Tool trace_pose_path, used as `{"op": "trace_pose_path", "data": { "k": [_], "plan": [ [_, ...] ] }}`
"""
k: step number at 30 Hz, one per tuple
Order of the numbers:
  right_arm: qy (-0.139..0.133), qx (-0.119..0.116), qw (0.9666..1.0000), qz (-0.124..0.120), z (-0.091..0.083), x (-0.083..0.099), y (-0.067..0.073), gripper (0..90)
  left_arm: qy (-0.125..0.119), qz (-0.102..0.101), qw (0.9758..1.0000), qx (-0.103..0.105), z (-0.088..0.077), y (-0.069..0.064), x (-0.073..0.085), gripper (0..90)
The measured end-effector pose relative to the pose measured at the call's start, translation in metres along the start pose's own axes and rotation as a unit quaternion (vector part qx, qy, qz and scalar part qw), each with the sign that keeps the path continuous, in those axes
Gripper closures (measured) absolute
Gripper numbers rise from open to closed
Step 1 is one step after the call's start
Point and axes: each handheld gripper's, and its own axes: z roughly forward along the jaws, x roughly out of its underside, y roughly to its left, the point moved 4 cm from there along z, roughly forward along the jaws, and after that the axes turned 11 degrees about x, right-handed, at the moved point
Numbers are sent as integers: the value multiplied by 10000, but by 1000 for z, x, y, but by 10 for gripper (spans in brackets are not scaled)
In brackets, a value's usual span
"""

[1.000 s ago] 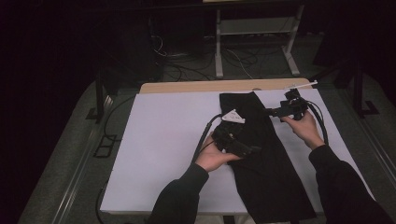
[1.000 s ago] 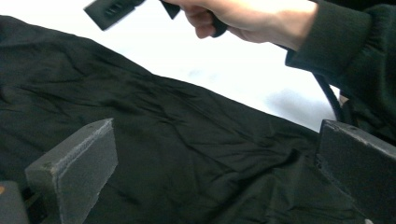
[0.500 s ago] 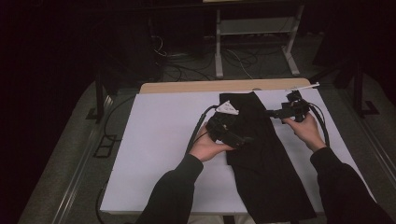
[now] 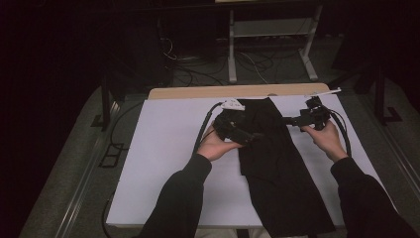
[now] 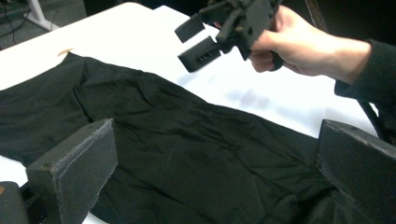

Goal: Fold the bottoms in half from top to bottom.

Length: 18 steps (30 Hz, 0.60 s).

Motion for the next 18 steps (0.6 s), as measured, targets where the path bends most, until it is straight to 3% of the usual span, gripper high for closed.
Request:
{"op": "trace_pose_path", "data": {
  "k": [11,18],
  "plan": [
    [-20,1,10000,20,-2,4,-2,0,-81,17,9998,-163,-7,22,-5,0],
    [-37,-17,10000,57,-3,4,-4,0,-126,-83,9997,-192,-7,36,-5,0]
  ]
}}
